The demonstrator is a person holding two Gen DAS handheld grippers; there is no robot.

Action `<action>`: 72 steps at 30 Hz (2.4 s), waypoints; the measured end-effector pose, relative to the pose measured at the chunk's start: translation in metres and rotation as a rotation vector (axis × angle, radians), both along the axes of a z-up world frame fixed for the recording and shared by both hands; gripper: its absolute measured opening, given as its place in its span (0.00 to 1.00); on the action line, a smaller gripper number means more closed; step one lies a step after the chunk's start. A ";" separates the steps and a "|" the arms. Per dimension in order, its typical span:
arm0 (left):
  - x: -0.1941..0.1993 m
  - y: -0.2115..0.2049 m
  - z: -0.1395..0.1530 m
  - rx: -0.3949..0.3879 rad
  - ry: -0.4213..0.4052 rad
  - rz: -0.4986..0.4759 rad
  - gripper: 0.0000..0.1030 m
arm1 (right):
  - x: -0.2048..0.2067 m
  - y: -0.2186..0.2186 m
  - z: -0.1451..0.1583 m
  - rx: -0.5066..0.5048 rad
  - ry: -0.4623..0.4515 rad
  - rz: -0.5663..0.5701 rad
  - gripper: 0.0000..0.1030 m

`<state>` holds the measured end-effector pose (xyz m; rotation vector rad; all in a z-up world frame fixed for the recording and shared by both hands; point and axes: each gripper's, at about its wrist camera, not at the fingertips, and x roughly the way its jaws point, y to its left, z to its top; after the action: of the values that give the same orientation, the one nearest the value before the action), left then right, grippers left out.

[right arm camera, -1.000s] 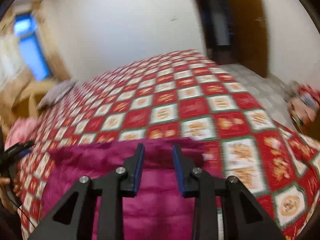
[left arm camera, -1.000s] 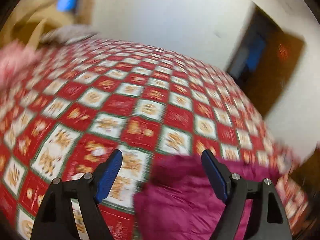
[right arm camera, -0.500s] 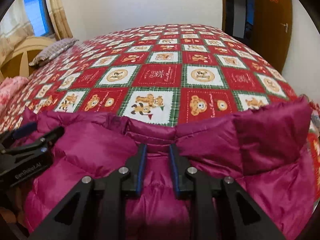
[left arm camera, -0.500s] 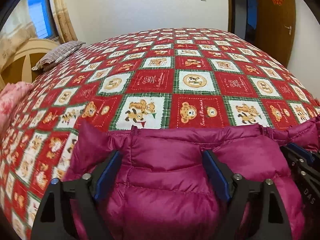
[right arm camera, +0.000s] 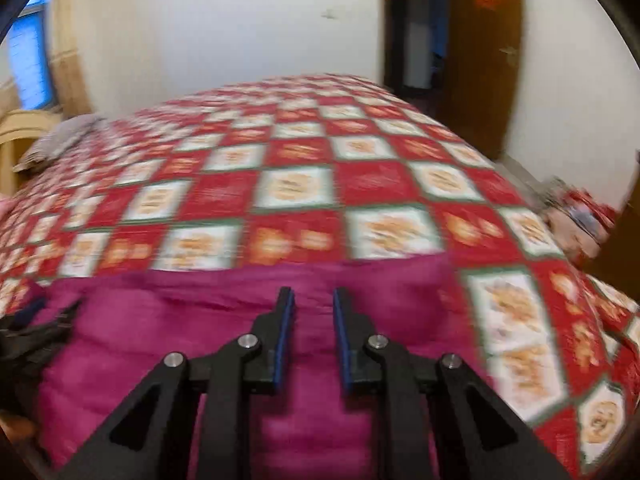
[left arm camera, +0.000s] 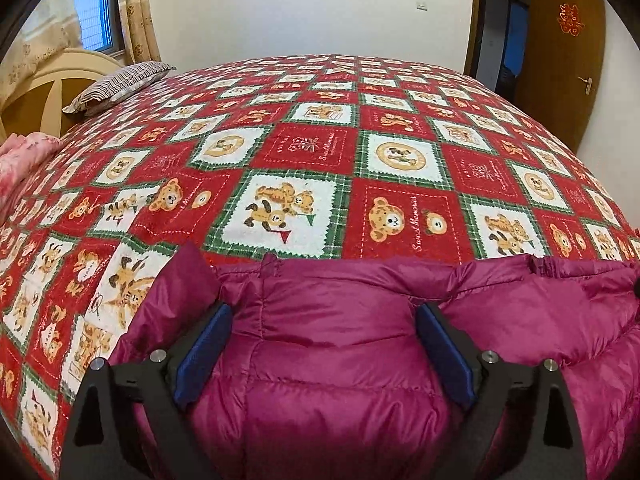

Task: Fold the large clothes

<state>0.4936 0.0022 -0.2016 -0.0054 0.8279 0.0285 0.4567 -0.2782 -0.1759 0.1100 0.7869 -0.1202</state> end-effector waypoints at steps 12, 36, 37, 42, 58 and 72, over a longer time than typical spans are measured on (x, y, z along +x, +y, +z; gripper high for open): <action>0.002 0.001 -0.001 -0.012 0.016 -0.009 0.93 | -0.002 -0.050 -0.033 0.215 -0.008 -0.061 0.18; -0.145 0.096 0.017 -0.180 0.008 0.133 0.93 | -0.099 0.131 -0.023 0.132 -0.039 0.160 0.15; -0.146 0.097 0.014 -0.187 0.012 0.137 0.93 | -0.101 0.132 -0.025 0.132 -0.045 0.156 0.15; -0.147 0.100 -0.001 -0.246 0.006 0.167 0.93 | -0.105 0.139 -0.033 0.077 -0.058 0.157 0.14; -0.163 0.100 -0.003 -0.391 0.028 0.117 0.92 | -0.103 0.131 -0.039 0.137 -0.053 0.167 0.14; -0.176 0.090 0.001 -0.604 -0.063 0.091 0.30 | -0.102 0.122 -0.041 0.203 -0.052 0.174 0.14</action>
<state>0.3173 0.0925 -0.2010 -0.6101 0.7473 -0.1360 0.3549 -0.1563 -0.2172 0.2350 0.7515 0.1268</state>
